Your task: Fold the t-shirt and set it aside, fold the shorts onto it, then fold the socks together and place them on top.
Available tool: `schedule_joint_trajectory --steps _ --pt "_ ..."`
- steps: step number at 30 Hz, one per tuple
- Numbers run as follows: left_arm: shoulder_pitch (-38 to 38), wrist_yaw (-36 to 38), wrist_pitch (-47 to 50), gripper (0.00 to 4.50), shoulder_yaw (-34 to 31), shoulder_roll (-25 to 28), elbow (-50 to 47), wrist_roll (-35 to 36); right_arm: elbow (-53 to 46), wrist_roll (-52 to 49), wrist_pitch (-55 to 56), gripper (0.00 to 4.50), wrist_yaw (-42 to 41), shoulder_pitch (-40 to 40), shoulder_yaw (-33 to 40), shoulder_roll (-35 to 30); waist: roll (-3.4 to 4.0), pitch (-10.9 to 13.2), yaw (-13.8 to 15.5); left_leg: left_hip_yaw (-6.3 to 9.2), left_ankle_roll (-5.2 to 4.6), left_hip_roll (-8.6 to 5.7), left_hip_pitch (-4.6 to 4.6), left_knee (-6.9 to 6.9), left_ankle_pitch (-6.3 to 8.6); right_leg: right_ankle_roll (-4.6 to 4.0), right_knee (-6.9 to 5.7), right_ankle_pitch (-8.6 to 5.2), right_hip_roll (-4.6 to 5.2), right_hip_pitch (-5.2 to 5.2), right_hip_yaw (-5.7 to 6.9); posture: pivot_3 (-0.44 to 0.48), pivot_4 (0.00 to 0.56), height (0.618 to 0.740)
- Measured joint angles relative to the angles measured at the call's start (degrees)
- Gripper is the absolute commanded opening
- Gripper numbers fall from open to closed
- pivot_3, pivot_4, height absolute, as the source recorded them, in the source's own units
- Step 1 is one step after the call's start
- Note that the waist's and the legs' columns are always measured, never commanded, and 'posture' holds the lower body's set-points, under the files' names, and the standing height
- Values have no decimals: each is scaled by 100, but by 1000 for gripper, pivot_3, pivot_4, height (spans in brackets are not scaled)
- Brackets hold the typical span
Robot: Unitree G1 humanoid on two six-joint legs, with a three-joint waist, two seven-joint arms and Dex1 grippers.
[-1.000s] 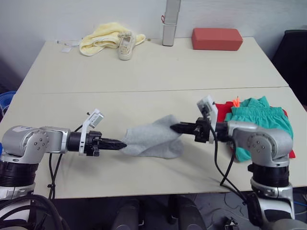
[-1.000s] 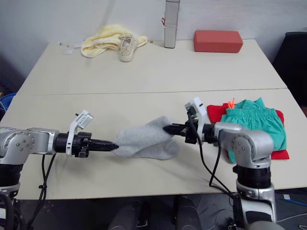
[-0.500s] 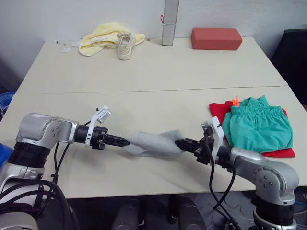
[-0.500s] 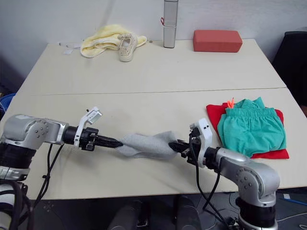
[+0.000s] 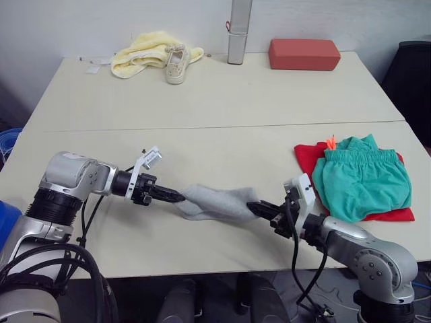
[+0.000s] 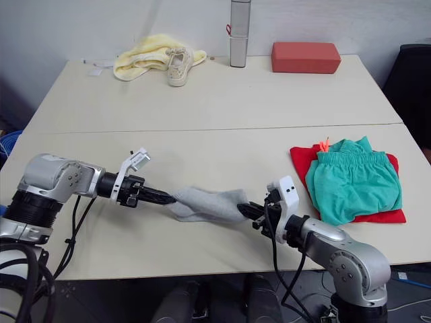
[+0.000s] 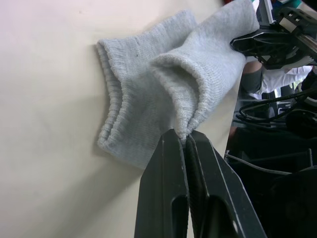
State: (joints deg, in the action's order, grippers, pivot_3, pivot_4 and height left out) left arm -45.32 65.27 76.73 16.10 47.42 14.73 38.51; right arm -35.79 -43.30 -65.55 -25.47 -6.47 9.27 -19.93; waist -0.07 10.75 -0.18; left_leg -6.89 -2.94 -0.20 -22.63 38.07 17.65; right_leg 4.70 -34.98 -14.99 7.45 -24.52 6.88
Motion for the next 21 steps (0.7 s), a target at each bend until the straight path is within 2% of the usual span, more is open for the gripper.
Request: schedule_joint_trajectory --steps 9,21 --pt "-473 275 323 0 189 -235 869 -136 112 265 547 15 282 97 -457 82 -4 0 4 0 -7 -3 -3 9 -4 6 -6 -3 1 1 -1 0 150 740" --pt "-533 733 306 0 704 -150 841 -327 191 431 811 15 362 234 -582 -26 -5 0 0 0 -7 -3 -3 12 -4 6 -9 -3 3 0 -2 0 150 740"
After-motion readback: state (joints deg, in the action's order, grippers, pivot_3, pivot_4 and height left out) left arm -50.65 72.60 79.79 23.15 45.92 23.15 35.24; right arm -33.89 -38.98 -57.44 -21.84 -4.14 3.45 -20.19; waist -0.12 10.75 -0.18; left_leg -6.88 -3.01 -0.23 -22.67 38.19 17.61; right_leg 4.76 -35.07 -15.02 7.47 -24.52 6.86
